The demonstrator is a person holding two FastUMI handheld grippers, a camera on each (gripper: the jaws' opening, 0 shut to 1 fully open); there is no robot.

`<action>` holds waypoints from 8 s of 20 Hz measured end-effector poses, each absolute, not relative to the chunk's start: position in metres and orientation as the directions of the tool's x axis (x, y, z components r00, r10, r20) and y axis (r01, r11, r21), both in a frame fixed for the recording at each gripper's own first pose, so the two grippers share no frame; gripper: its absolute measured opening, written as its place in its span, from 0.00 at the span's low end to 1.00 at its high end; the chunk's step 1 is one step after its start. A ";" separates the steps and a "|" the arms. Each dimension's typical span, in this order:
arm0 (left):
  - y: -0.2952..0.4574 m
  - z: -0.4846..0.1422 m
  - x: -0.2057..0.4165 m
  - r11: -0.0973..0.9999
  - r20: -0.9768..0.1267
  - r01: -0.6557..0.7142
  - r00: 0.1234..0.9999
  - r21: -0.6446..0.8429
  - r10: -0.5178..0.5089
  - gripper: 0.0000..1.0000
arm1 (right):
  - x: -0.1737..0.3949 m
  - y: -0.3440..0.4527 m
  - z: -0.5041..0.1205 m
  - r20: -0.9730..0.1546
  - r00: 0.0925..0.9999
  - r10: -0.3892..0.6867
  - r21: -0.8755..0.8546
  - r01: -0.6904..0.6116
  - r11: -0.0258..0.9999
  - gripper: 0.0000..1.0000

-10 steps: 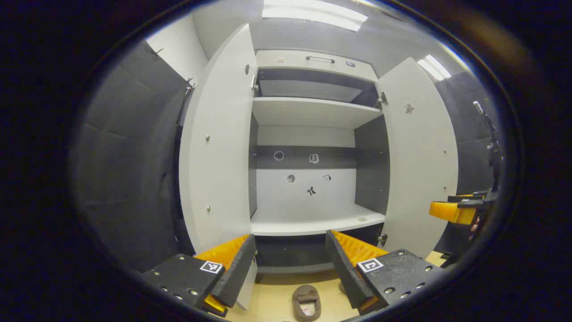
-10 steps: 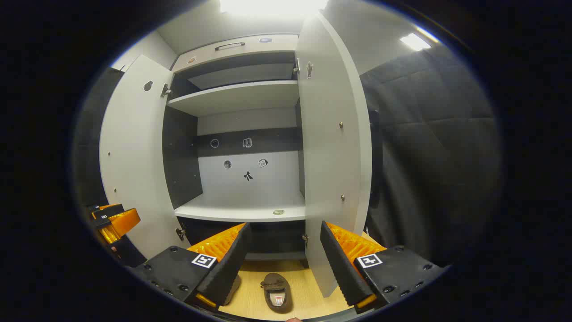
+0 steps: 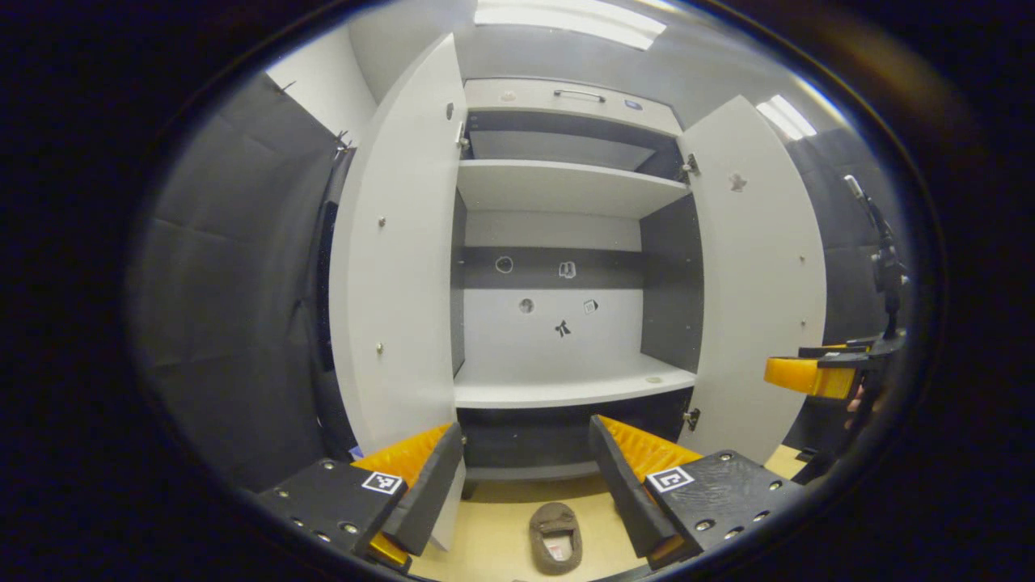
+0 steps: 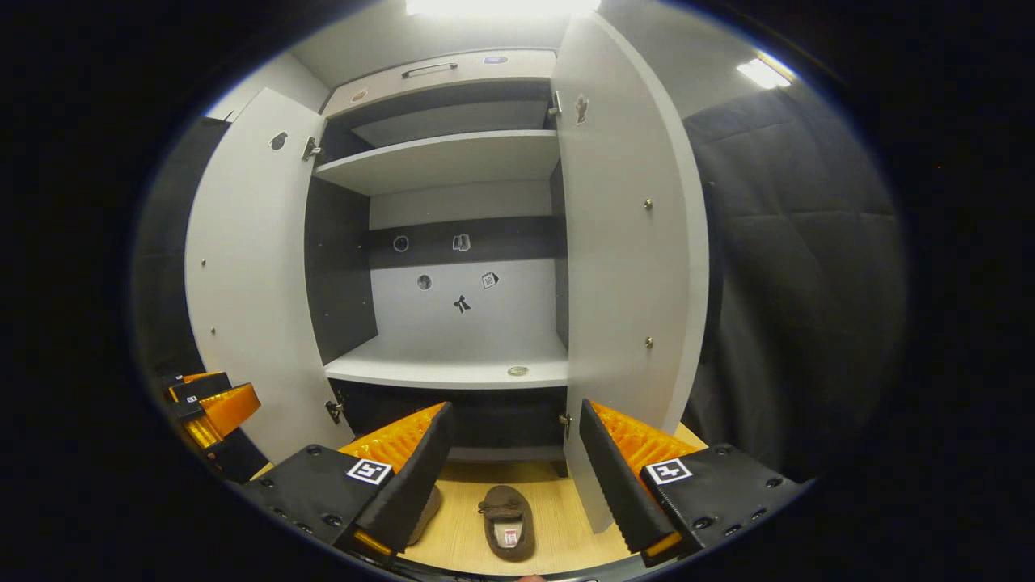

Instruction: Grab one shoe with the right hand and put it into the shoe cabinet, grab the other shoe with the left hand and put it into the shoe cabinet; then close the right door with the right hand and the left door with the left hand.

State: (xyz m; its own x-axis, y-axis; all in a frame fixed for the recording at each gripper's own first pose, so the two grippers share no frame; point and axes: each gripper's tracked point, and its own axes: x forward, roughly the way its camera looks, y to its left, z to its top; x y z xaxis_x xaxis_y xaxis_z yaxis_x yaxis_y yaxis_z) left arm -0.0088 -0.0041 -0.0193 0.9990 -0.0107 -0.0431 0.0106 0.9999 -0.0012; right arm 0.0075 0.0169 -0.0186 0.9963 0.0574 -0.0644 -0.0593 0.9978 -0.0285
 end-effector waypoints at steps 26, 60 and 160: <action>-0.016 -0.067 -0.006 0.997 -0.141 0.069 0.987 -0.026 -0.072 0.93 | 0.044 0.095 -0.224 -0.645 0.720 0.256 0.159 -0.202 0.967 0.98; -0.004 -0.102 -0.015 1.000 -0.217 0.023 0.976 0.009 -0.021 0.86 | 0.144 0.062 -0.412 -0.753 0.650 -0.105 -0.251 -0.136 0.959 0.24; 0.004 -0.049 0.054 0.994 -0.156 -0.108 0.982 0.016 0.109 0.86 | 0.360 0.183 -0.025 -0.452 0.809 0.376 0.155 -0.344 0.926 0.77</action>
State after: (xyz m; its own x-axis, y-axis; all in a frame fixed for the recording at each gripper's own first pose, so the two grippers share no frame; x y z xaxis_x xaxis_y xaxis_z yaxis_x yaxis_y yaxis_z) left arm 0.0540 0.0040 -0.0488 0.9817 0.1086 -0.1563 -0.1075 0.9941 0.0156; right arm 0.3603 0.1831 -0.0250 0.8088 0.3759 -0.4523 -0.3439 0.9262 0.1547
